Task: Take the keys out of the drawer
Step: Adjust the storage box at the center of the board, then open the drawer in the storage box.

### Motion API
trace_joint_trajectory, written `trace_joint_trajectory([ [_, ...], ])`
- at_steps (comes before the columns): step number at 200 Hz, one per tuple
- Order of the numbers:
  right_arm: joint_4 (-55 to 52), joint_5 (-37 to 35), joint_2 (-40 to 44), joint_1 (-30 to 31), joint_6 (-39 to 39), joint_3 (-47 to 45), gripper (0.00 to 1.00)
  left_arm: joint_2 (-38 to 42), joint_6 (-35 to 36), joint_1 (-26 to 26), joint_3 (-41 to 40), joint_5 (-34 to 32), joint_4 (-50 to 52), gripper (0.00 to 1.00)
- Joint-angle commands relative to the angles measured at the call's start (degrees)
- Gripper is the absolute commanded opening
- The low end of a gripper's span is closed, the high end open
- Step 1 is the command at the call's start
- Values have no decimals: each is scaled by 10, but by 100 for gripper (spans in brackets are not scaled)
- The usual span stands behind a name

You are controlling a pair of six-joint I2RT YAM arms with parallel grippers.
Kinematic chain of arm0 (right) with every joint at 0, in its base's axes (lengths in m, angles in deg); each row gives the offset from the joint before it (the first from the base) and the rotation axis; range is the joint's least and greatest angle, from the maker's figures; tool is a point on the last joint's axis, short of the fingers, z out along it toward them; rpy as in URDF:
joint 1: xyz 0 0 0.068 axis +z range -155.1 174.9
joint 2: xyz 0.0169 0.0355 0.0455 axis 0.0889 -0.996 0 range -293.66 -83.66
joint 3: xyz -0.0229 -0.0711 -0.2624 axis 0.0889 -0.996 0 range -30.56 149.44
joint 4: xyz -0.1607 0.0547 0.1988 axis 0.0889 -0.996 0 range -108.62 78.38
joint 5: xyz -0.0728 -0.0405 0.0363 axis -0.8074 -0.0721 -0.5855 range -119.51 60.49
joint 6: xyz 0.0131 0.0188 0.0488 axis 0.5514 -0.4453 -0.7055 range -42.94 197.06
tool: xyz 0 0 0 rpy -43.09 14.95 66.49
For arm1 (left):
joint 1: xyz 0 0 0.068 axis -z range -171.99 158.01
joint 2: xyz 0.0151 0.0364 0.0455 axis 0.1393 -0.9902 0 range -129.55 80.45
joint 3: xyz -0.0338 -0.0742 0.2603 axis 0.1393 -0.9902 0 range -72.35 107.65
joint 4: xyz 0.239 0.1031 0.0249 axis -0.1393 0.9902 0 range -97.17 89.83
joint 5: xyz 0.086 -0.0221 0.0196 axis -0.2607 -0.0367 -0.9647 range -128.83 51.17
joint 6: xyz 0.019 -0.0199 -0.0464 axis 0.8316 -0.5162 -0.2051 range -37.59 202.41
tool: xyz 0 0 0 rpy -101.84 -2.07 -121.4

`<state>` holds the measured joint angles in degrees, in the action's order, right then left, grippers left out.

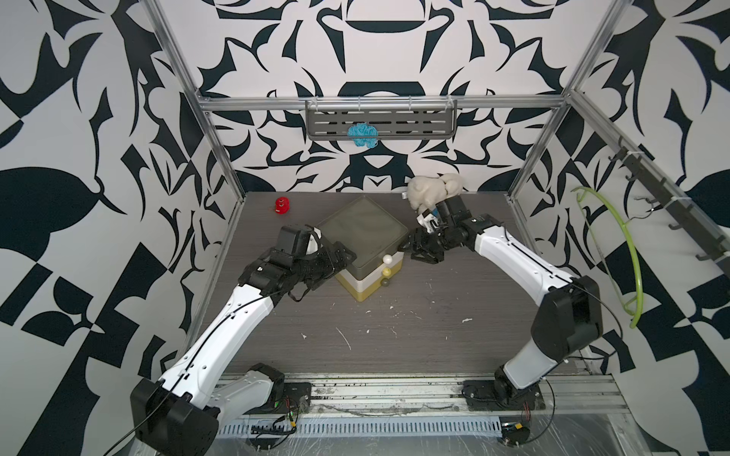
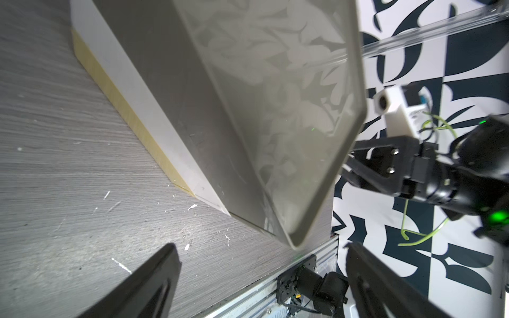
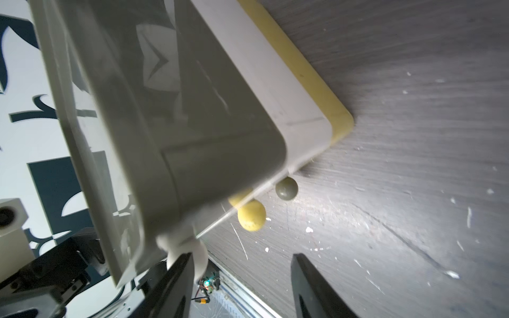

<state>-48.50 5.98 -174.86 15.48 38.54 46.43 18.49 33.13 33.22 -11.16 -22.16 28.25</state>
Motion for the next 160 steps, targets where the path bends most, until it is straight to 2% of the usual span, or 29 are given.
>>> trace_joint_trajectory([
  [1,32,63,61,-11,-2,-30,70,34,19,-6,58,-23,47,99],
  [15,29,106,76,-9,-8,-49,71,20,26,-9,99,-16,63,99],
  [30,81,136,100,-3,-52,-90,71,-18,34,-9,143,9,70,99],
  [69,200,147,121,21,-144,-158,69,-116,28,-9,192,72,15,98],
  [104,257,135,102,43,-175,-172,67,-164,22,-9,183,105,-15,97],
  [160,319,124,62,49,-209,-169,61,-177,16,-9,134,115,-46,99],
])
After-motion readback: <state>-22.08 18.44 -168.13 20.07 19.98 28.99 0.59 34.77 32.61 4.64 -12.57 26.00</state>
